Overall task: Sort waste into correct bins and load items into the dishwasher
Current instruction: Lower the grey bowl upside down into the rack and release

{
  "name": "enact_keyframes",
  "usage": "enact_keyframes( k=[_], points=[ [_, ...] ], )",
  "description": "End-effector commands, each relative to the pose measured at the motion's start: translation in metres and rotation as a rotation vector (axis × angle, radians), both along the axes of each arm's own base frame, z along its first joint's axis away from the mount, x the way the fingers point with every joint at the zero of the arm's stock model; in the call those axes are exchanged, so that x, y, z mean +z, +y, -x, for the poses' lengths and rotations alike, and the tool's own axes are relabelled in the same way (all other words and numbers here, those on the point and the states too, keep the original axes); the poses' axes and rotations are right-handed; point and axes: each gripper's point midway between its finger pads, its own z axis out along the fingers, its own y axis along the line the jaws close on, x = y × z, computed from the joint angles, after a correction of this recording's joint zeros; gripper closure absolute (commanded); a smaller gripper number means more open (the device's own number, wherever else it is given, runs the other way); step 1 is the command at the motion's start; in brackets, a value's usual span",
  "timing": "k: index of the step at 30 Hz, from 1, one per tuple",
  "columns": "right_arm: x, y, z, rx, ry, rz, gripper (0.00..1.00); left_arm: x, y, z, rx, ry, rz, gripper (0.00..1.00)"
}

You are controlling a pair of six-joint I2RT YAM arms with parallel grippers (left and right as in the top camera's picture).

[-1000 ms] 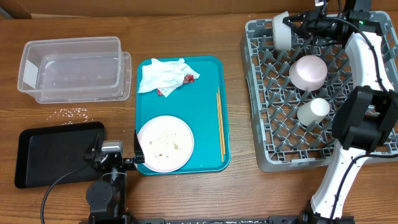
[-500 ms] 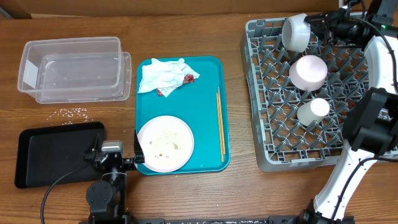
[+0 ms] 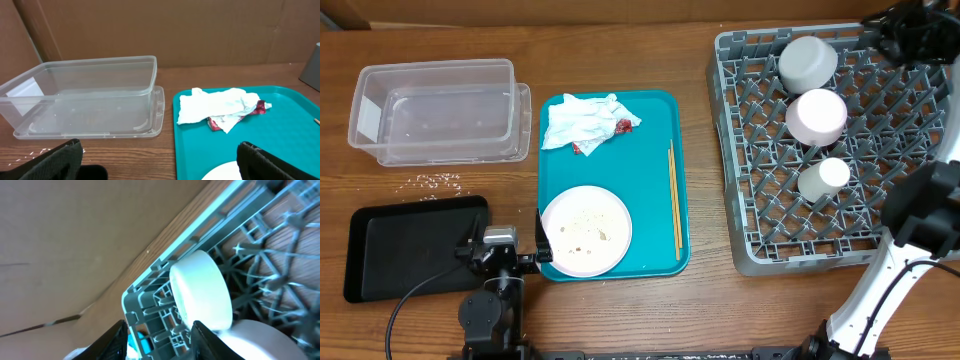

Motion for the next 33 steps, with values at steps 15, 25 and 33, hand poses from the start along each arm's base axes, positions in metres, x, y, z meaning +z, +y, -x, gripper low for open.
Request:
enact_keyframes(
  k=[15, 25, 33],
  points=[
    [-0.041, 0.112, -0.008, 0.180, 0.064, 0.380, 0.86, 0.001, -0.001, 0.000, -0.005, -0.010, 0.013, 0.00],
    [-0.087, 0.057, -0.006, -0.003, 0.212, 0.496, 0.92, 0.001, -0.001, 0.000, -0.005, -0.010, 0.013, 0.00],
    [-0.090, 0.016, 0.008, -0.093, 0.276, 0.492, 0.94, 0.001, -0.001, 0.000, -0.005, -0.010, 0.013, 0.00]
  ],
)
